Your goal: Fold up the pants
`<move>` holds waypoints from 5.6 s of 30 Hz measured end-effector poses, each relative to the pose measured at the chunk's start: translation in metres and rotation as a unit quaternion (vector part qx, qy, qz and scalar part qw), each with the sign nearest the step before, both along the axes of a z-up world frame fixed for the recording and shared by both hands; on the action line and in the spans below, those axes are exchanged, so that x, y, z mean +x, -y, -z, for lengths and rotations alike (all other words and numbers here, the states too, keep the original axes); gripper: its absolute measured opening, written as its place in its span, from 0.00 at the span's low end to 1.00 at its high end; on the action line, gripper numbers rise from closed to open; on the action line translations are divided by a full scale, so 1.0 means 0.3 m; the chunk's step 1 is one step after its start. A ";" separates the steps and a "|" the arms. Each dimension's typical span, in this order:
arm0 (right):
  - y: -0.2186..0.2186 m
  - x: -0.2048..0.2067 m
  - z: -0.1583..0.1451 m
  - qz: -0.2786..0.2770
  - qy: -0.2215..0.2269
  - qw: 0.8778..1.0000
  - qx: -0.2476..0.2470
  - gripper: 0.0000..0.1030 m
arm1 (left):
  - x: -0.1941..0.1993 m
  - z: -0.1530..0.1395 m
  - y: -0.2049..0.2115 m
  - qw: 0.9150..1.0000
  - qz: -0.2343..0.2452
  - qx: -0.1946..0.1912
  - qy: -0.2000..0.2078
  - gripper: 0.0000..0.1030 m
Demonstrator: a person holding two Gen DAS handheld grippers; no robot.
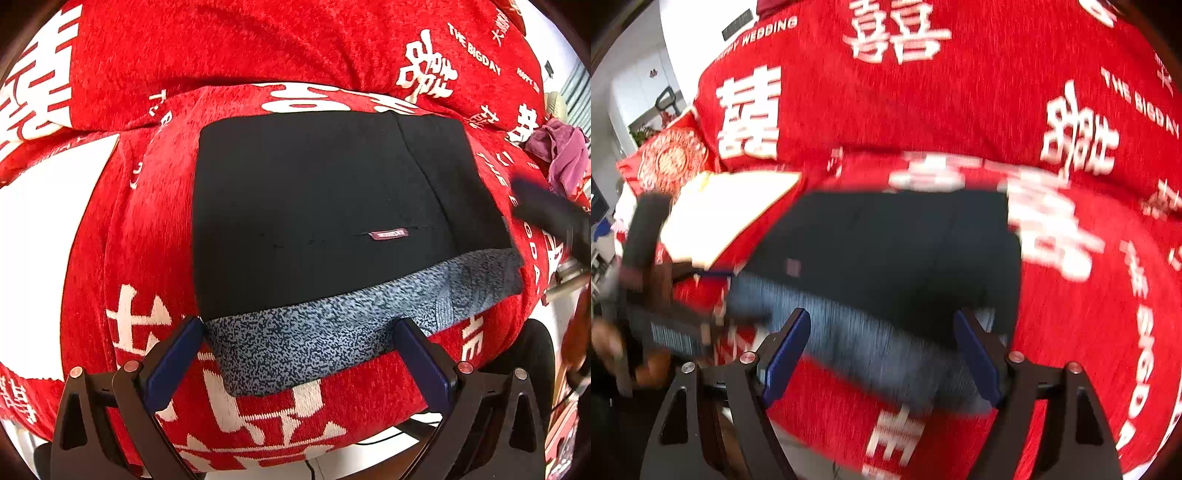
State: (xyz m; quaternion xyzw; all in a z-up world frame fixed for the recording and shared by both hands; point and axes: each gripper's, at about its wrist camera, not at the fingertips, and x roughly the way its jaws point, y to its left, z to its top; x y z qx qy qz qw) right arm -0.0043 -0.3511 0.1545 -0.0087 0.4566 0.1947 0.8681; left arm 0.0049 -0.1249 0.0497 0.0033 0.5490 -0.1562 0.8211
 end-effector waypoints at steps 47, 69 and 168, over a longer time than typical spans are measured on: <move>0.073 -0.089 0.084 0.130 -0.013 0.989 -0.064 0.95 | 0.087 -0.075 -0.166 0.996 -0.065 -0.064 -0.006 1.00; 0.086 -0.001 0.087 0.167 0.002 0.984 -0.060 0.95 | 0.469 -0.199 0.199 0.998 -0.008 -0.037 -0.045 1.00; 0.249 0.363 -0.136 0.077 -0.060 0.990 0.105 0.44 | 0.506 -0.321 0.143 0.987 -0.013 -0.155 -0.032 0.44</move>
